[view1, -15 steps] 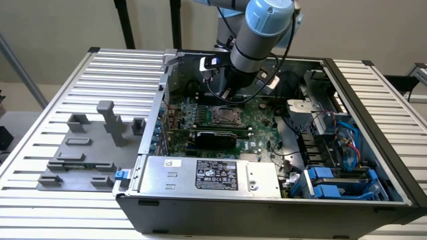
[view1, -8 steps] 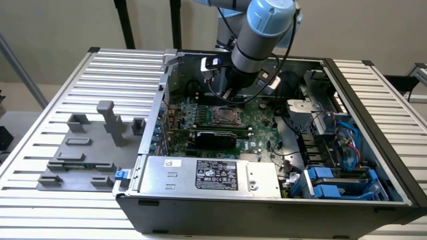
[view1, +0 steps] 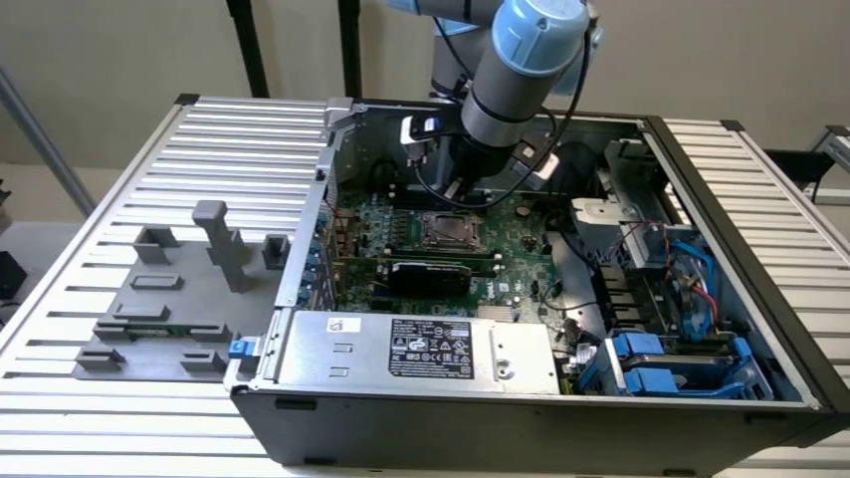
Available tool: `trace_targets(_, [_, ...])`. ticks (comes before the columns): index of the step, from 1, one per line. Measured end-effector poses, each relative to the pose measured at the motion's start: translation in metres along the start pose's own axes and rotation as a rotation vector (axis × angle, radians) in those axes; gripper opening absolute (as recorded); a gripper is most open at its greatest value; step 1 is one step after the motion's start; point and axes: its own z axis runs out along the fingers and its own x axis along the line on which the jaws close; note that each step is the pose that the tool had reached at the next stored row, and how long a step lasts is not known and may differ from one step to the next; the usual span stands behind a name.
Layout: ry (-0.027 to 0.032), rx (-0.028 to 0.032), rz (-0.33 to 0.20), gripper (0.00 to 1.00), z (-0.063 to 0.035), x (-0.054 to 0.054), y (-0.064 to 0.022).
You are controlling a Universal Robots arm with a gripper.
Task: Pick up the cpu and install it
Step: 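Install the first cpu locking lever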
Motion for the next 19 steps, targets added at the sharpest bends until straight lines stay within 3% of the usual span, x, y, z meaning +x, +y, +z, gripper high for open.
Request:
trace_targets(8, [-0.0033, -0.0022, 0.001, 0.11, 0.0010, 0.0012, 0.0025])
trace_targets(19, [-0.0035, -0.0024, 0.001, 0.11, 0.0037, 0.0026, 0.0063])
